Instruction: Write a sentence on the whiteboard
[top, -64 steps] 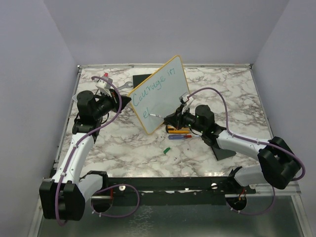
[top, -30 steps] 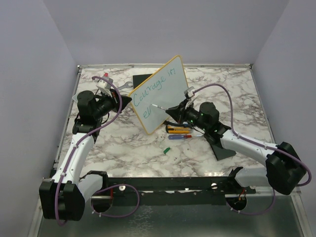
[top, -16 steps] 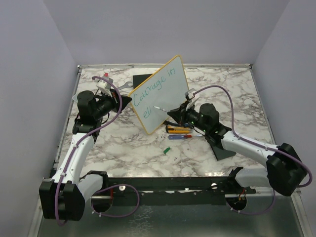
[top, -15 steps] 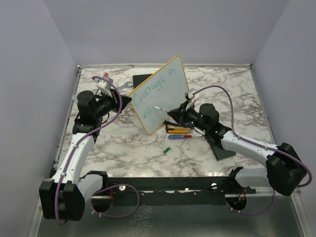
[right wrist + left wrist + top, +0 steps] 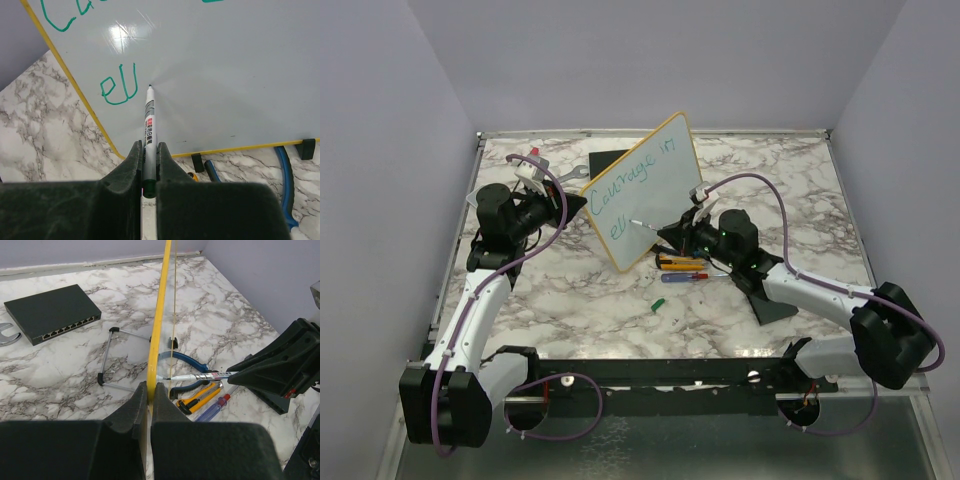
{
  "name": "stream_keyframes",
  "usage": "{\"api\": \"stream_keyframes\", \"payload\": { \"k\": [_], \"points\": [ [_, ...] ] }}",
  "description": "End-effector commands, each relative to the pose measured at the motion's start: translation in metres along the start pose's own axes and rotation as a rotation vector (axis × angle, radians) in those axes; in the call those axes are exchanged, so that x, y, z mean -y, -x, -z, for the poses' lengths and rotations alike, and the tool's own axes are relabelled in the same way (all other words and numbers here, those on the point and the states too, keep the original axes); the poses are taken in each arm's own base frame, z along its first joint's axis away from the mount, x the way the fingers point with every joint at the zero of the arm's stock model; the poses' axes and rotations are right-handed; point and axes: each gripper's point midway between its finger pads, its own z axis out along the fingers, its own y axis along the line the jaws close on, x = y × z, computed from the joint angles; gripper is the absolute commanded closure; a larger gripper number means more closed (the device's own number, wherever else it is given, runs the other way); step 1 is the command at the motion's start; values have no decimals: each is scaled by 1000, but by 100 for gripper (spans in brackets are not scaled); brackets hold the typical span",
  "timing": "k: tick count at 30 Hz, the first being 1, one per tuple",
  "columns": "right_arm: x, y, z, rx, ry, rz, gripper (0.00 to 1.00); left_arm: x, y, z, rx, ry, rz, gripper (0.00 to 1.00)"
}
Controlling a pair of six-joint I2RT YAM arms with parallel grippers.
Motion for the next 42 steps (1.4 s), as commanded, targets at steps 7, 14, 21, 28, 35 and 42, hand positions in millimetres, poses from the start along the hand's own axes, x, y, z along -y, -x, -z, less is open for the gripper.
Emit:
{"api": "stream_keyframes", "payload": {
  "k": [7,14,21,28,35,42],
  "points": [
    [12,10,-4,26,-63,15,99,4,3,1,13,-16,-24,100],
    [15,19,-1,50,-86,27,100,5,4,1,15,-16,-25,100],
    [17,27,-1,68,-100,35,99,5,4,1,15,-16,-26,100],
    [12,36,-1,92,-76,40,99,5,4,1,16,-16,-26,100],
    [0,37,-5,89,-6,59,100,5,4,1,17,-17,-27,100],
    [-8,25,-5,57,46,47,100,5,4,2,16,-17,-26,100]
  ]
}}
